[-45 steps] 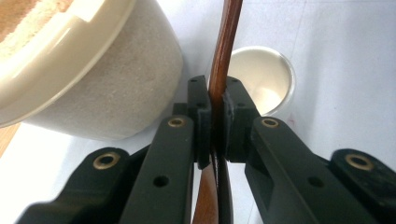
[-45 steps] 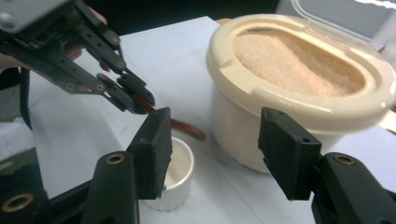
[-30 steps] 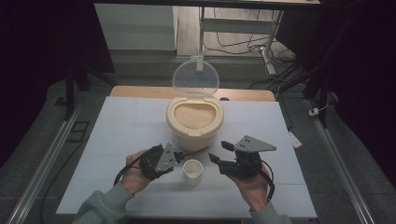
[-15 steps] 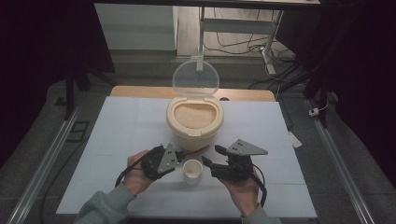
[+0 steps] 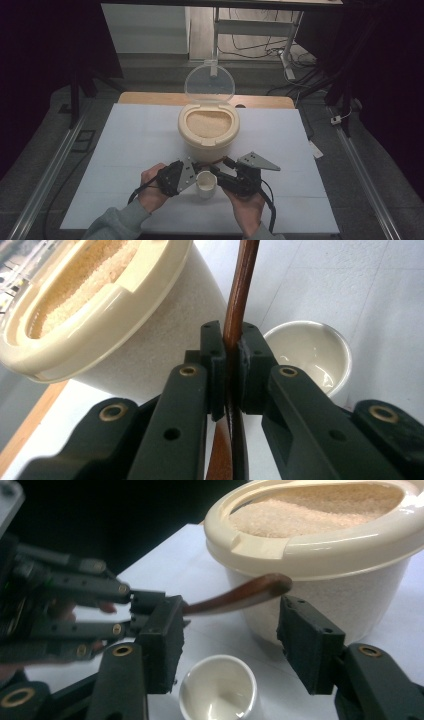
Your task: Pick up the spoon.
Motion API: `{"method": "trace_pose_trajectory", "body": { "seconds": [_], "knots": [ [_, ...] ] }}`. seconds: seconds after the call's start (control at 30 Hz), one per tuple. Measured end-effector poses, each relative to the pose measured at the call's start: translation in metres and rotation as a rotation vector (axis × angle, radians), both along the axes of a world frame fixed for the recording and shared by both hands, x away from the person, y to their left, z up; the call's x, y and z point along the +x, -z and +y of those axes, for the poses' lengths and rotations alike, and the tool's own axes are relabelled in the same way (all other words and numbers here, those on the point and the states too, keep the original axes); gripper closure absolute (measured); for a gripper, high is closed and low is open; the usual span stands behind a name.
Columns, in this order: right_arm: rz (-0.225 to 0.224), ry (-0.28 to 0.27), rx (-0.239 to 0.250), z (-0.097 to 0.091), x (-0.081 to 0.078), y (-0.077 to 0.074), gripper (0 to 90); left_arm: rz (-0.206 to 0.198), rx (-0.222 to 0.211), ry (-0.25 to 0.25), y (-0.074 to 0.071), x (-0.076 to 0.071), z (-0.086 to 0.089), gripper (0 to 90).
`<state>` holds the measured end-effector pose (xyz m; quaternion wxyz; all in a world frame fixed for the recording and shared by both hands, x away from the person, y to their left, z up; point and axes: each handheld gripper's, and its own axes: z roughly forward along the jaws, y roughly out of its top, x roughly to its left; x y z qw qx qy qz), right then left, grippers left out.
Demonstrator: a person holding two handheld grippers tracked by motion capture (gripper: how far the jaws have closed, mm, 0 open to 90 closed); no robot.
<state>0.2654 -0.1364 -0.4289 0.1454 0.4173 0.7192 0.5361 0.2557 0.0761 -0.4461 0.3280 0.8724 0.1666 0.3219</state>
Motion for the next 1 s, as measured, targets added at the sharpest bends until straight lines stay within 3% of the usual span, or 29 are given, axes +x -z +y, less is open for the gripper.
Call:
{"method": "trace_pose_trajectory", "body": {
  "seconds": [0.17, 0.3, 0.37, 0.7, 0.77, 0.83, 0.9, 0.97, 1.0],
  "knots": [
    [0.011, 0.041, 0.042, 0.005, 0.001, 0.002, 51.4, -0.059, 0.036, -0.030, 0.003, -0.005, -0.008, 82.8],
    [0.022, 0.062, 0.132, 0.003, 0.003, 0.002, 56.4, -0.141, 0.067, -0.051, 0.006, -0.012, -0.014, 81.8],
    [0.009, 0.074, 0.145, 0.001, 0.004, 0.001, 59.3, -0.173, 0.070, -0.053, 0.007, -0.017, -0.019, 80.6],
    [0.014, 0.003, 0.197, -0.004, 0.006, -0.001, 75.7, -0.166, 0.065, -0.038, 0.006, -0.016, -0.018, 77.7],
    [0.017, -0.043, 0.234, -0.006, 0.006, -0.002, 81.4, -0.154, 0.047, -0.031, 0.005, -0.016, -0.016, 77.6],
    [0.017, -0.059, 0.241, -0.005, 0.006, -0.003, 82.8, -0.152, 0.050, -0.027, 0.004, -0.016, -0.015, 77.2],
    [-0.021, -0.078, 0.220, -0.004, 0.003, -0.006, 83.2, -0.153, 0.038, -0.020, 0.002, -0.016, -0.014, 76.6],
    [-0.024, -0.086, 0.223, -0.004, 0.003, -0.008, 83.3, -0.138, 0.013, -0.009, 0.000, -0.016, -0.011, 76.2],
    [-0.033, -0.096, 0.222, -0.006, 0.003, -0.010, 83.4, -0.125, -0.002, -0.003, -0.001, -0.015, -0.010, 71.2]
  ]
}}
